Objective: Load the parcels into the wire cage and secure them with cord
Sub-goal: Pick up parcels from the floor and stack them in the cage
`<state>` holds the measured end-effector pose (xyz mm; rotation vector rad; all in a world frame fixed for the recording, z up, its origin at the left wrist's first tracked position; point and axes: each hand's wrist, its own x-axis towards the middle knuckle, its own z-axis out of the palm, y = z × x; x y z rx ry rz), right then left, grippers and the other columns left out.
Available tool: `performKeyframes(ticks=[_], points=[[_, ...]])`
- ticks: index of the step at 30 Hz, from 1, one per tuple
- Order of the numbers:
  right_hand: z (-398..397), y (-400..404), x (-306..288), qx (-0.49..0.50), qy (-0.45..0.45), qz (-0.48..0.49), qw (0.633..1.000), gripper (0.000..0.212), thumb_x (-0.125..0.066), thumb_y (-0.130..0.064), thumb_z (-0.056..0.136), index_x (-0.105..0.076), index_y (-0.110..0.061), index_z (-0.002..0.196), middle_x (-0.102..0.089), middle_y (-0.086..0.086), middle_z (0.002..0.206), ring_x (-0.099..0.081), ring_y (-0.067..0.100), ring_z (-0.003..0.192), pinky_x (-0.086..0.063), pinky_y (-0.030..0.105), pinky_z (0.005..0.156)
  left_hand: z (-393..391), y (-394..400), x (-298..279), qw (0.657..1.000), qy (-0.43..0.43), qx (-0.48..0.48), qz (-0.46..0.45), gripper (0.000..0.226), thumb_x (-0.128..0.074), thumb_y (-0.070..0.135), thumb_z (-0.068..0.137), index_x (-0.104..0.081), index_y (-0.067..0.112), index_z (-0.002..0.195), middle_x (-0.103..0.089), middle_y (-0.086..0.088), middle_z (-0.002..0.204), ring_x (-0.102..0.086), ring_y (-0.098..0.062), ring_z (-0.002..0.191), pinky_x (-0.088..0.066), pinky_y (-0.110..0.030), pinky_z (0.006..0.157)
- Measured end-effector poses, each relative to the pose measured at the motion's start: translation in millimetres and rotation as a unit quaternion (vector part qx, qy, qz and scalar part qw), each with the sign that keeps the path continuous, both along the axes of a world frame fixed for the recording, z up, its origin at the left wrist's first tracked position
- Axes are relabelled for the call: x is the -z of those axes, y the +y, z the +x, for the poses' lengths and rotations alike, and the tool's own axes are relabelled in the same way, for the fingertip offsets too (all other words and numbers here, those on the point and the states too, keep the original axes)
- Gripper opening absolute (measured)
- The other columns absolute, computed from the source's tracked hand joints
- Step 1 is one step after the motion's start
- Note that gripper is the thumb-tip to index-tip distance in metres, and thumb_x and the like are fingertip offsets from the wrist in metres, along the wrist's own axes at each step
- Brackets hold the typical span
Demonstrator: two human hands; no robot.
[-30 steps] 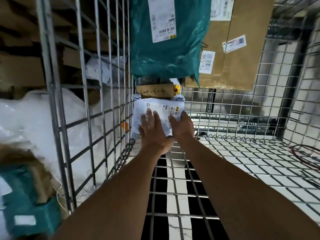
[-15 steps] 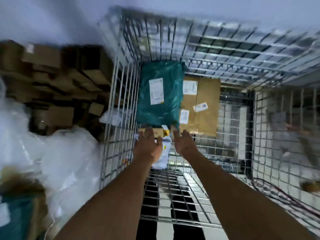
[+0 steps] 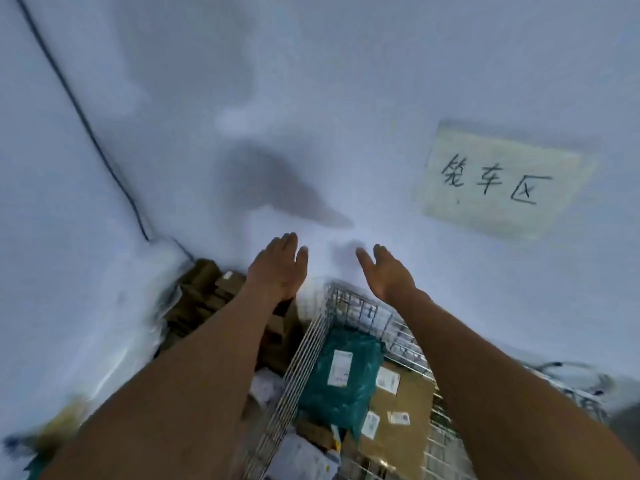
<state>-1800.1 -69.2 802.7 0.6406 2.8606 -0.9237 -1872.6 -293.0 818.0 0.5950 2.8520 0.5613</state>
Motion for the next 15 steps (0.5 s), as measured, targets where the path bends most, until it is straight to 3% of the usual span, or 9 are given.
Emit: performKeyframes(ticks=[2,5,7,15], points=[[-24,-33,-41,-0.048,0.025,0.021,0.998,0.081,-0.023,-0.065,0.102,-0.02,-0.01,0.161,-0.019,0.007,0.168,-0.021,0.022,0.154,-0.016,0.037,0.123,-3,-55,-33,0.999,0.006,-0.04,-0.016,0.061,-0.019,0.038,0.108,-0.007,0.017,0.164,-0.004,0.0,0.172,-0.006,-0.02,0.158,-0.008,-0.041,0.128],[-58,-113,-86,-0.132,0.058,0.045,0.988,0.077,-0.023,-0.062,0.103,-0.022,-0.009,0.159,-0.026,0.011,0.166,-0.027,0.027,0.151,-0.021,0.041,0.122,6,-159,-67,0.989,0.024,-0.147,0.008,0.06,-0.017,0.042,0.109,-0.009,0.018,0.163,-0.007,0.002,0.172,-0.008,-0.018,0.157,-0.009,-0.041,0.128],[-76,-191,-102,-0.21,0.07,0.047,0.974,0.076,-0.022,-0.061,0.104,-0.02,-0.01,0.16,-0.022,0.01,0.167,-0.023,0.026,0.153,-0.018,0.042,0.125,21,-249,-78,0.978,0.038,-0.207,-0.003,0.058,-0.019,0.036,0.11,-0.01,0.014,0.163,-0.008,-0.003,0.172,-0.008,-0.02,0.158,-0.013,-0.042,0.127],[-54,-554,-93,-0.444,0.053,0.023,0.894,0.077,-0.021,-0.064,0.103,-0.017,-0.014,0.162,-0.014,0.004,0.169,-0.017,0.021,0.155,-0.013,0.04,0.125,154,-608,-72,0.878,0.043,-0.476,0.028,0.064,-0.021,0.047,0.108,-0.021,0.012,0.161,-0.021,-0.007,0.169,-0.017,-0.023,0.156,-0.014,-0.041,0.127]])
